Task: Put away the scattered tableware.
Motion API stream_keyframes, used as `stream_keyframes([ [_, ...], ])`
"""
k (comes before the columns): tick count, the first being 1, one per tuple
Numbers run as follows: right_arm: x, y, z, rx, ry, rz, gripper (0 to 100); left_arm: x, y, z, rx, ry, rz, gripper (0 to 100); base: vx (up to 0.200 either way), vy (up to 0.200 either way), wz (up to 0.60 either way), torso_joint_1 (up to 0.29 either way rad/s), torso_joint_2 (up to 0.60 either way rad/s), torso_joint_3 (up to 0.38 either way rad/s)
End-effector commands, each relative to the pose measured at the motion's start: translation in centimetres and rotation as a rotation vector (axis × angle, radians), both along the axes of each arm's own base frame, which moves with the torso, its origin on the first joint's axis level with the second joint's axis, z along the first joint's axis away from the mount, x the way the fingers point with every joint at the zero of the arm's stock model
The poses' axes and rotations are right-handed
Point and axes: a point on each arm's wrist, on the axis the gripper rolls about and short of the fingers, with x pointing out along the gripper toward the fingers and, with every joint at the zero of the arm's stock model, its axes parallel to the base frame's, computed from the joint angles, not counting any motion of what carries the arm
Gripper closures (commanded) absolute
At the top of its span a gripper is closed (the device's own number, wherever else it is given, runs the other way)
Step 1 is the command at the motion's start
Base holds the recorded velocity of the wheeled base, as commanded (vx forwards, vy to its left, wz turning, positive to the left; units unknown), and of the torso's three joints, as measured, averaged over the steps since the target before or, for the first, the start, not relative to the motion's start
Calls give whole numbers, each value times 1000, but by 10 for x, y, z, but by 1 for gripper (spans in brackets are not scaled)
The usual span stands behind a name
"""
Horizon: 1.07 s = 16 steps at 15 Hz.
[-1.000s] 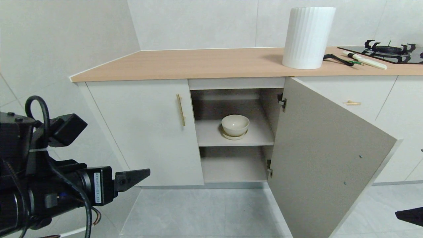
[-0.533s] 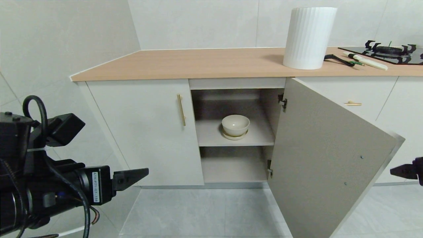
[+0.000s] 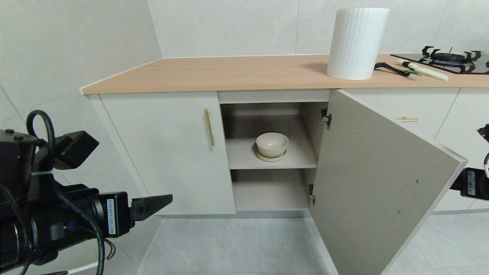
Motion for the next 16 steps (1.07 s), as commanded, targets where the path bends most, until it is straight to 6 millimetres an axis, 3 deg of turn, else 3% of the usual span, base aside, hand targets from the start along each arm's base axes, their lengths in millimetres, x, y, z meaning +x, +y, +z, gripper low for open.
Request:
stream_keyframes([
  [1,10,2,-11,7,38,1,0,0,0,0,-1,0,2,0,0,0,0,0,0,0],
  [7,14,17,-20,20,-5,57,0,0,0,0,-1,0,1,0,0,0,0,0,0,0],
  [8,13,31,-21,47,-11,91,0,0,0,0,0,0,1,0,0,0,0,0,0,0],
  [16,2,81,-25,143,-11,234,0,0,0,0,0,2,1,0,0,0,0,0,0,0],
])
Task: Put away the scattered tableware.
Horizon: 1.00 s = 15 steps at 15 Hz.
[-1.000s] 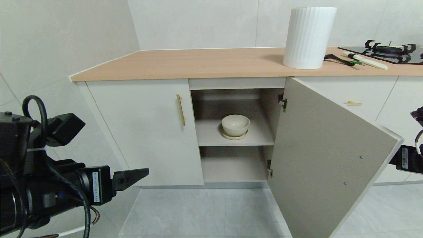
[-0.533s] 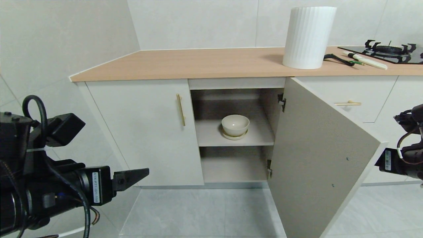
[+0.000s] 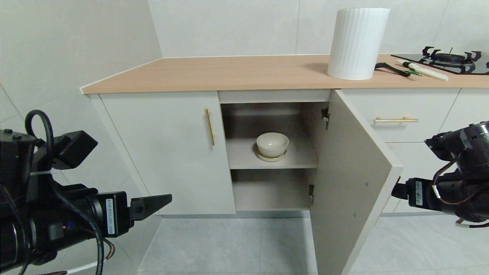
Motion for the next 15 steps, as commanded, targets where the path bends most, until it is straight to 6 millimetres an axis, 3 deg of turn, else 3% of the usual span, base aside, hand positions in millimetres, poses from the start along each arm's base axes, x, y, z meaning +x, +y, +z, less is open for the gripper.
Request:
stream_keyframes([
  [1,-1,16,-3,16,1,52,0,1,0,-1,1,4,1,0,0,0,0,0,0,0],
  [7,24,58,-15,51,12,236,0,0,0,6,-23,-45,5,0,0,0,0,0,0,0],
  [12,63,84,-7,87,-7,377,0,0,0,6,-23,-49,5,0,0,0,0,0,0,0],
  [15,85,108,-13,77,-13,422,0,0,0,6,-19,-49,9,0,0,0,0,0,0,0],
])
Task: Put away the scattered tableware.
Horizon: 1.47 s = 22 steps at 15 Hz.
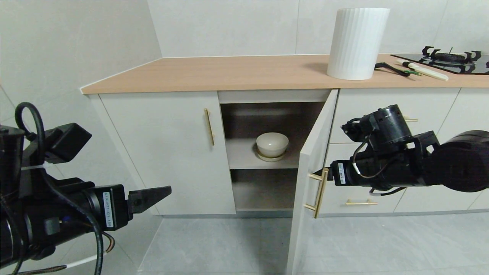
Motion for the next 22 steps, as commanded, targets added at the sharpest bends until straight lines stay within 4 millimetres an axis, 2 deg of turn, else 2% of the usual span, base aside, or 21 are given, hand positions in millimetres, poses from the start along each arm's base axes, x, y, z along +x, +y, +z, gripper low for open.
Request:
stream_keyframes([
  [1,16,17,-12,-9,16,25,0,1,0,-1,2,3,1,0,0,0,0,0,0,0],
  [8,28,28,-26,30,11,56,0,-1,1,-6,55,8,-22,0,0,0,0,0,0,0],
  [12,34,35,-37,36,14,53,0,-1,1,-6,61,4,-17,0,200,0,0,-7,5,-1],
  [14,36,43,-40,89,2,38,0,0,1,-5,55,1,-10,0,200,0,0,10,7,3],
  [22,44,74,-39,322,-24,-27,0,1,2,-4,52,-1,-6,0,0,0,0,0,0,0],
])
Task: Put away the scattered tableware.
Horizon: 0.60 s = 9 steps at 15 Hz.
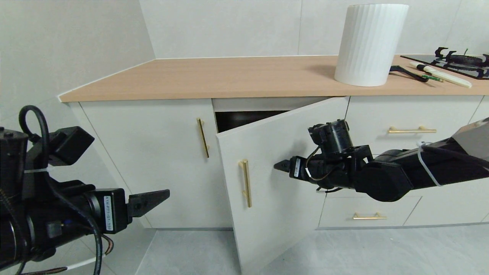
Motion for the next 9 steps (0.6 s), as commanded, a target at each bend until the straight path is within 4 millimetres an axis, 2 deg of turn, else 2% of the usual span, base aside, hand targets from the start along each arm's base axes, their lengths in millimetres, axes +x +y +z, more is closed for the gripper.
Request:
stream_keyframes([
  [1,6,8,-4,31,13,-11,0,0,0,0,0,2,1,0,0,0,0,0,0,0],
  [3,20,18,1,133,27,-68,0,1,2,0,-1,1,15,0,0,0,0,0,0,0],
  [9,39,28,-2,148,-24,-201,0,2,2,0,-6,-10,17,0,0,0,0,0,0,0],
])
